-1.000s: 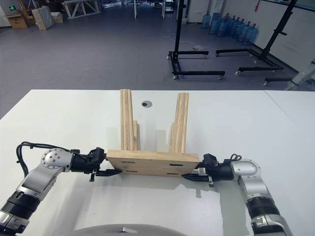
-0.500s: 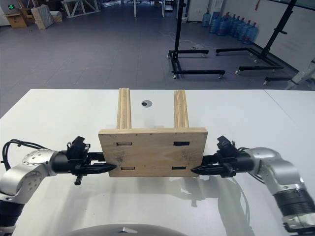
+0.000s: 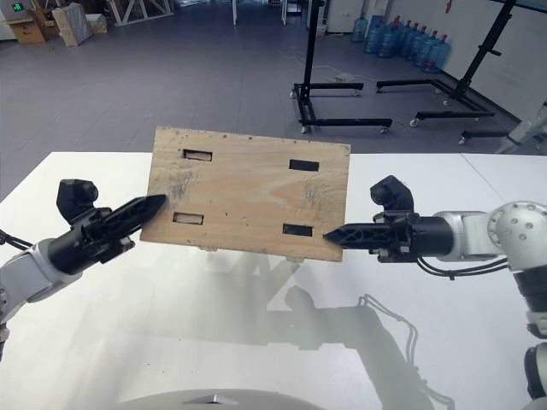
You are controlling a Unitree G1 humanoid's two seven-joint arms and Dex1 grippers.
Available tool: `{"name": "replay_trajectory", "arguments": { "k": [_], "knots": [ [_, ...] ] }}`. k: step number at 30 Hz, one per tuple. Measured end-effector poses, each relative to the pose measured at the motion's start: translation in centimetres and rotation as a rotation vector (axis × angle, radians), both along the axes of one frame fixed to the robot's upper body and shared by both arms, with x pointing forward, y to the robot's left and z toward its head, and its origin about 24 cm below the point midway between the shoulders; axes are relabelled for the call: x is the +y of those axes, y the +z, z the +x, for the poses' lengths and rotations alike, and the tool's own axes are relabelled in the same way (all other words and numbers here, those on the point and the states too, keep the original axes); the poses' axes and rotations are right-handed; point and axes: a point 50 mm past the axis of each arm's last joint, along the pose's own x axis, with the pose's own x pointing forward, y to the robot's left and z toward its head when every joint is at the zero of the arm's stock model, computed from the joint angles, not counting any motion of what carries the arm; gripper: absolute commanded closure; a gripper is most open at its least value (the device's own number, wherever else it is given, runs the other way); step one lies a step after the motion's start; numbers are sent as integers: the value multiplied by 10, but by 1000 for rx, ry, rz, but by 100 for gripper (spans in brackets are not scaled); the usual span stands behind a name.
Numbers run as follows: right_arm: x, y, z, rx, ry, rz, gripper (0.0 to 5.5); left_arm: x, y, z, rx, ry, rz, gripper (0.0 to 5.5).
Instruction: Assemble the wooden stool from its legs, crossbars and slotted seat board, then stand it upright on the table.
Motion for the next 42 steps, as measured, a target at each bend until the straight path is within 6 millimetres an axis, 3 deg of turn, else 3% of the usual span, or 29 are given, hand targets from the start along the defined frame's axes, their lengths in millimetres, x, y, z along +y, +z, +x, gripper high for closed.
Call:
{"name": "replay_trajectory", "arguments": {
  "k": [6, 10, 11, 15, 21, 24, 27, 33, 36, 39, 42],
  "knots": [
    [-7, 0, 22, 227, -41, 5, 418, -17, -4, 16, 190, 177, -29, 407],
    [3, -11, 45, 286, -122, 82, 418, -14, -3, 32, 274, 322, -23, 407],
    [5, -12, 47, 288, -133, 86, 381, -13, -4, 33, 283, 331, -24, 407],
    [12, -5, 53, 255, -136, 191, 306, -11, -10, 36, 341, 375, -24, 322],
    [10, -10, 55, 239, -201, 192, 188, -9, -16, 39, 367, 382, 10, 222],
    [6, -14, 52, 223, -240, 189, 185, -6, -12, 45, 349, 397, 43, 183],
    [-4, -22, 42, 215, -280, 183, 185, -3, -13, 46, 339, 411, 66, 150],
    [-16, -38, 18, 183, -363, 137, 185, -3, -13, 44, 209, 447, 143, 150],
    [-17, -38, 1, 82, -406, 130, 185, 3, -19, 35, 116, 528, 211, 150],
    [-3, -41, -26, -64, -386, 113, 185, 11, -24, 15, -63, 585, 310, 150],
    [27, -56, -56, -214, -309, 78, 185, 14, -39, -6, -179, 511, 408, 150]
  ]
}}
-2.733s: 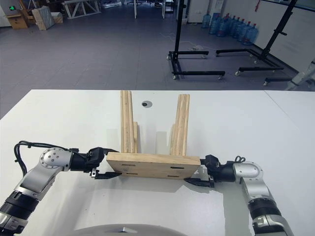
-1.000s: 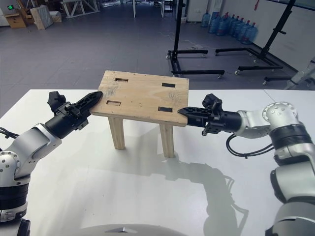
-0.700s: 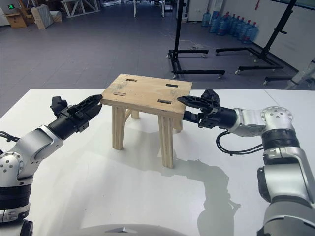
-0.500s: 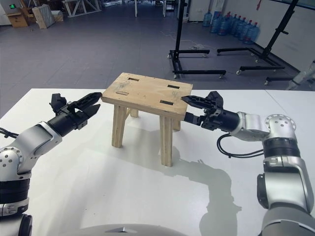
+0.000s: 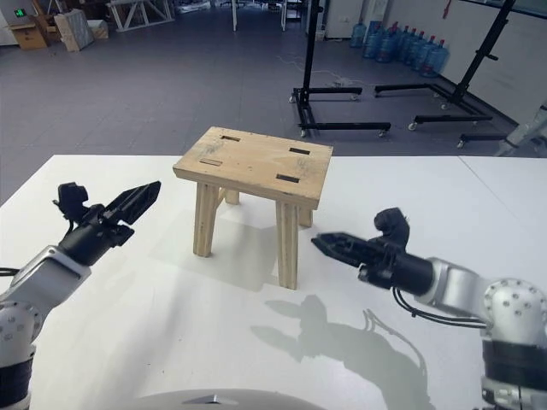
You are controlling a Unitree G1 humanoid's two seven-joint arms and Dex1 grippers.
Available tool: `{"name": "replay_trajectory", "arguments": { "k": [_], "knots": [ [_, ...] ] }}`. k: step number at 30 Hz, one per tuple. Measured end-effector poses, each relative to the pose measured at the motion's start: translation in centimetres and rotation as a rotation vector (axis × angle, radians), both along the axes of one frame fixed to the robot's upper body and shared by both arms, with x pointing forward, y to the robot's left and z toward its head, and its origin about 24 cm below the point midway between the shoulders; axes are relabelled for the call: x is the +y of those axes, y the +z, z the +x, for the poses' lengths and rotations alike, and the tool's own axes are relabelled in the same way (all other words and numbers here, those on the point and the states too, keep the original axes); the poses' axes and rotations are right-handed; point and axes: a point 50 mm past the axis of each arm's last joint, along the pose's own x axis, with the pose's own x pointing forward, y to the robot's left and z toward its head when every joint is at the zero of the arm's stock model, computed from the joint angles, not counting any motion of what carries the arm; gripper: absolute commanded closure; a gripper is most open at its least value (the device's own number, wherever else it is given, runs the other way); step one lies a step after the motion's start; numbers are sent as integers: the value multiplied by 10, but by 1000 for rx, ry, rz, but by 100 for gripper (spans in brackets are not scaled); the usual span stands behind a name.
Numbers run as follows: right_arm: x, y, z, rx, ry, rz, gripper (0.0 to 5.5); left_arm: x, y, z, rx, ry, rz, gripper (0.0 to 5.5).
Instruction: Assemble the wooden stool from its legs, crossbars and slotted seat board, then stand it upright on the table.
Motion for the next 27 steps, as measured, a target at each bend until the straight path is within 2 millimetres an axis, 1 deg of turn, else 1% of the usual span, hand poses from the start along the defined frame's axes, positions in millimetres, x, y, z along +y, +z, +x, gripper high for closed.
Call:
{"name": "replay_trajectory", "arguments": {
  "k": [1, 2, 3, 5, 8, 10, 12, 14, 16, 19, 22, 23, 25, 27],
  "knots": [
    [12, -9, -4, -50, 7, -26, 185, -4, -6, -3, -14, -47, 48, 150],
    [21, -15, -4, -112, 4, -55, 185, -10, -9, -4, -48, -87, 101, 150],
    [27, -20, -2, -165, -6, -73, 185, -13, -11, -4, -84, -94, 150, 150],
    [34, -31, 8, -324, -49, -127, 185, -20, -15, 0, -183, -74, 284, 150],
    [45, -46, 38, -569, -120, -197, 185, -41, -20, 12, -348, -40, 438, 150],
    [51, -53, 64, -705, -179, -252, 185, -59, -20, 25, -457, -7, 504, 150],
    [53, -57, 85, -751, -228, -274, 185, -70, -20, 38, -504, 64, 529, 150],
    [52, -58, 95, -755, -239, -266, 185, -75, -16, 47, -533, 125, 537, 150],
    [49, -61, 106, -749, -266, -261, 185, -84, -10, 51, -588, 140, 545, 150],
    [48, -58, 119, -771, -315, -252, 185, -93, -8, 53, -626, 149, 553, 150],
    [43, -54, 125, -823, -385, -255, 185, -97, -9, 52, -643, 169, 540, 150],
    [41, -51, 125, -832, -404, -248, 185, -97, -8, 52, -652, 183, 535, 150],
    [43, -38, 120, -874, -429, -196, 185, -97, -6, 53, -658, 220, 522, 150],
    [53, -23, 109, -917, -445, -127, 185, -94, -2, 55, -668, 284, 525, 150]
  ]
}}
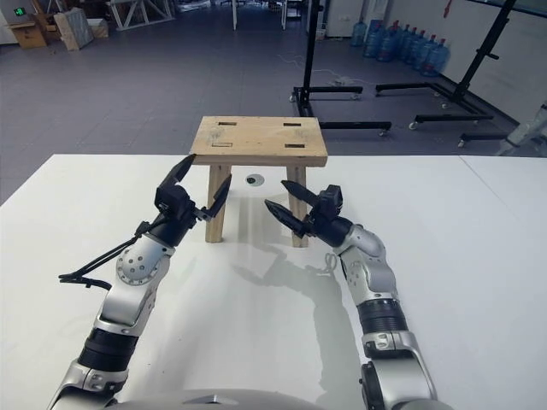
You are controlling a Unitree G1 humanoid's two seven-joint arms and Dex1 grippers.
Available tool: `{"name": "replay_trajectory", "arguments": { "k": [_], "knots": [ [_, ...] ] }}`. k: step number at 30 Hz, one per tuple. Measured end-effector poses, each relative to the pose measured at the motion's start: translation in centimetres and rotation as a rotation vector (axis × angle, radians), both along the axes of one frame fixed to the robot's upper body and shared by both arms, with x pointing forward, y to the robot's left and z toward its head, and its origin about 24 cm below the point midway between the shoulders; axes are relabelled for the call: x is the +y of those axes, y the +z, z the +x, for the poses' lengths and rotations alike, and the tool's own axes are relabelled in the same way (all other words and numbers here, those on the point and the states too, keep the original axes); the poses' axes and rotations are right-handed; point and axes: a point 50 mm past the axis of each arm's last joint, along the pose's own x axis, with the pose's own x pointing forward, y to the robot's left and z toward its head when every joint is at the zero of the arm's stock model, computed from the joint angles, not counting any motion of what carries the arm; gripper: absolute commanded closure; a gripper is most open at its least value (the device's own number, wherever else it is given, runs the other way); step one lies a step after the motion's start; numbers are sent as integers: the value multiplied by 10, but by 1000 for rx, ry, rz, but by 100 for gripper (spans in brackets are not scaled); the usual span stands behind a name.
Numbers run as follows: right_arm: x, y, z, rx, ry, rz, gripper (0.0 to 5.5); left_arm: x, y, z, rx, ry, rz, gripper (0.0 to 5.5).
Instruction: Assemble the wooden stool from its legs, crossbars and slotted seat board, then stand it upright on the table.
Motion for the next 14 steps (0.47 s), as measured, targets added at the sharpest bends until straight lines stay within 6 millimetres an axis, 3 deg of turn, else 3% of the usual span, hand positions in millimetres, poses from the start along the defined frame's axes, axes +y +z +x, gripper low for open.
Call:
{"name": "replay_trajectory", "arguments": {
  "k": [4, 8, 10, 14],
  "knots": [
    [15, 33, -14, -160, -129, 85, 185, 4, 14, 5, -72, 87, -34, 150],
    [6, 54, -3, -365, -616, 119, 185, 1, 33, 12, -157, 149, -99, 150],
    [2, 56, 5, -396, -772, 130, 185, 7, 30, 19, -139, 214, -142, 150],
    [4, 43, 11, -364, -884, 113, 185, 8, 30, 24, -175, 265, -108, 150]
  ]
}}
